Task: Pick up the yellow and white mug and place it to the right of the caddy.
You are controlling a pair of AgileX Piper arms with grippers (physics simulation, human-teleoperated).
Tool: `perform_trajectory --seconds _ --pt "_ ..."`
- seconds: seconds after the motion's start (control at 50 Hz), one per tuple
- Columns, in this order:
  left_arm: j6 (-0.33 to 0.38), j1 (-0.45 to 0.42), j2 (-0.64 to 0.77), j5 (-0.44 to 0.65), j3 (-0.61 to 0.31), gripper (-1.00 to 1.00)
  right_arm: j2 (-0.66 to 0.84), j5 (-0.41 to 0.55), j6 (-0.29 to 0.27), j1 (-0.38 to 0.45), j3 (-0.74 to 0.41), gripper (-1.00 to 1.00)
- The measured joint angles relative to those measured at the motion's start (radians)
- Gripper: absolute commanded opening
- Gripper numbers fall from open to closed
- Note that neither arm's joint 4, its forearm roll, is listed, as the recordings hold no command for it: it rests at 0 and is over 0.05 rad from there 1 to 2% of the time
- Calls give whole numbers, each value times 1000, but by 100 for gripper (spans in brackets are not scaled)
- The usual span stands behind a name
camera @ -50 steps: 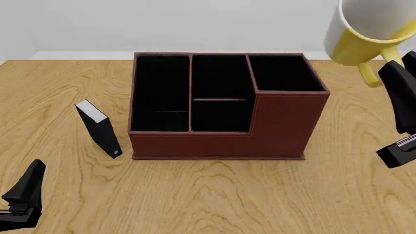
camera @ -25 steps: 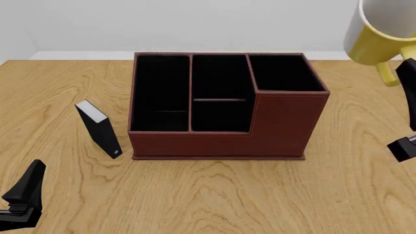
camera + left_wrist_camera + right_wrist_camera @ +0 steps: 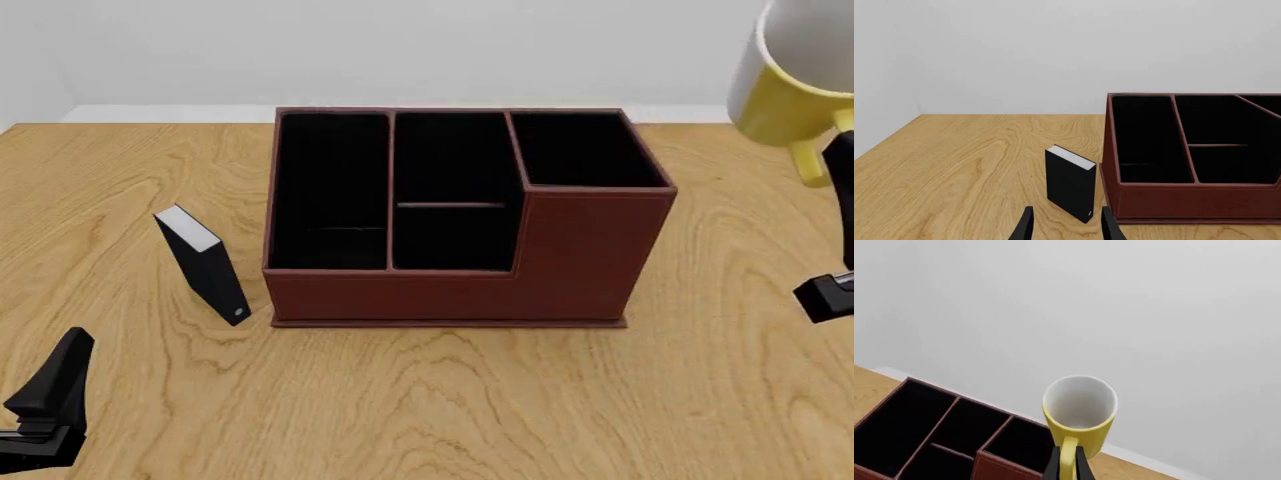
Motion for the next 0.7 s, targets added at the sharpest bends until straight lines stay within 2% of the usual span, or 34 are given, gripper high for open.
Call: perform_trajectory --seconds 0.7 --pt "0 0 0 0 0 100 94 -124 72 -119 109 -100"
